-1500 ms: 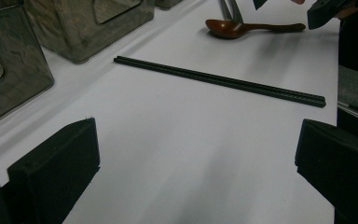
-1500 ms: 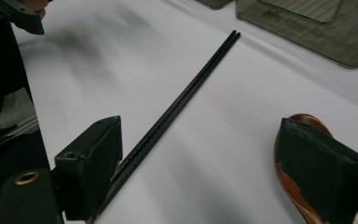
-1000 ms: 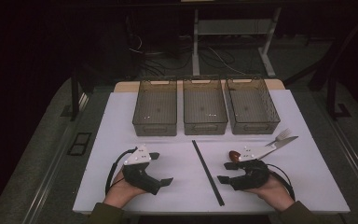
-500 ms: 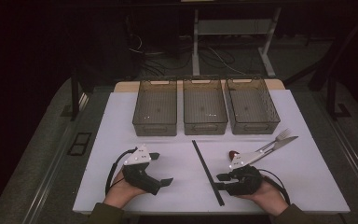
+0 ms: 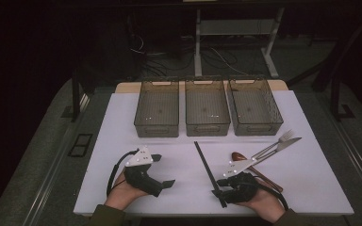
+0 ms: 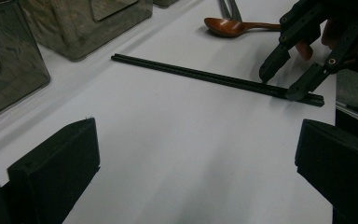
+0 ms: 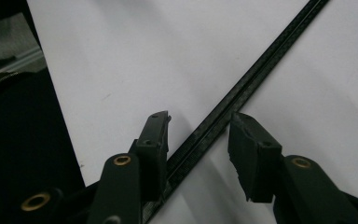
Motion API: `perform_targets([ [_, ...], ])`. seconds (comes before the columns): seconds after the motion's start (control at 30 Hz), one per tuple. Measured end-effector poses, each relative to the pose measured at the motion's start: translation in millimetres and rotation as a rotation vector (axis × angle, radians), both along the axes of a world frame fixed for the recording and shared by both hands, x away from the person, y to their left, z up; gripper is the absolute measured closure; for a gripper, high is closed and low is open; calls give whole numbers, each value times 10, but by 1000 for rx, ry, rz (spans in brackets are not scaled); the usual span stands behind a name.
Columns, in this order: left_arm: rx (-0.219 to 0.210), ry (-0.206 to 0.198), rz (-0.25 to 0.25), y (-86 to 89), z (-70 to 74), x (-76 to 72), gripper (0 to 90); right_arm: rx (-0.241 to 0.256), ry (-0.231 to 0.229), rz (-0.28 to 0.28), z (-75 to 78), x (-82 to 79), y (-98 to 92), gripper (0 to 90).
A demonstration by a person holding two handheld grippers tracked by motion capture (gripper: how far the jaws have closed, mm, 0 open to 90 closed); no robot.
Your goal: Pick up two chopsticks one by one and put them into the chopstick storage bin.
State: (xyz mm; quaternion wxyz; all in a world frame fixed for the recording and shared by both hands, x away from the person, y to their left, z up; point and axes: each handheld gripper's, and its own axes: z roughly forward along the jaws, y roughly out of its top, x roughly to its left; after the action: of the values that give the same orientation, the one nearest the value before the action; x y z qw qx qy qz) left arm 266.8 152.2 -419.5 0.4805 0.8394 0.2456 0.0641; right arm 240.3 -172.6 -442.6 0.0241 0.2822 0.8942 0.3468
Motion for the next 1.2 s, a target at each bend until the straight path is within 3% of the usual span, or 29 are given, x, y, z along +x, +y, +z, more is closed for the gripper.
perform_targets([
  [0.37,3,-1,1,13,10,-1,0,-71,-60,0,15,-52,57,656],
  [0.73,8,-2,-3,21,13,1,0,-91,-49,6,41,-38,31,683],
  [1.2,2,-6,2,41,15,4,0,-169,-63,23,83,-5,-148,727],
])
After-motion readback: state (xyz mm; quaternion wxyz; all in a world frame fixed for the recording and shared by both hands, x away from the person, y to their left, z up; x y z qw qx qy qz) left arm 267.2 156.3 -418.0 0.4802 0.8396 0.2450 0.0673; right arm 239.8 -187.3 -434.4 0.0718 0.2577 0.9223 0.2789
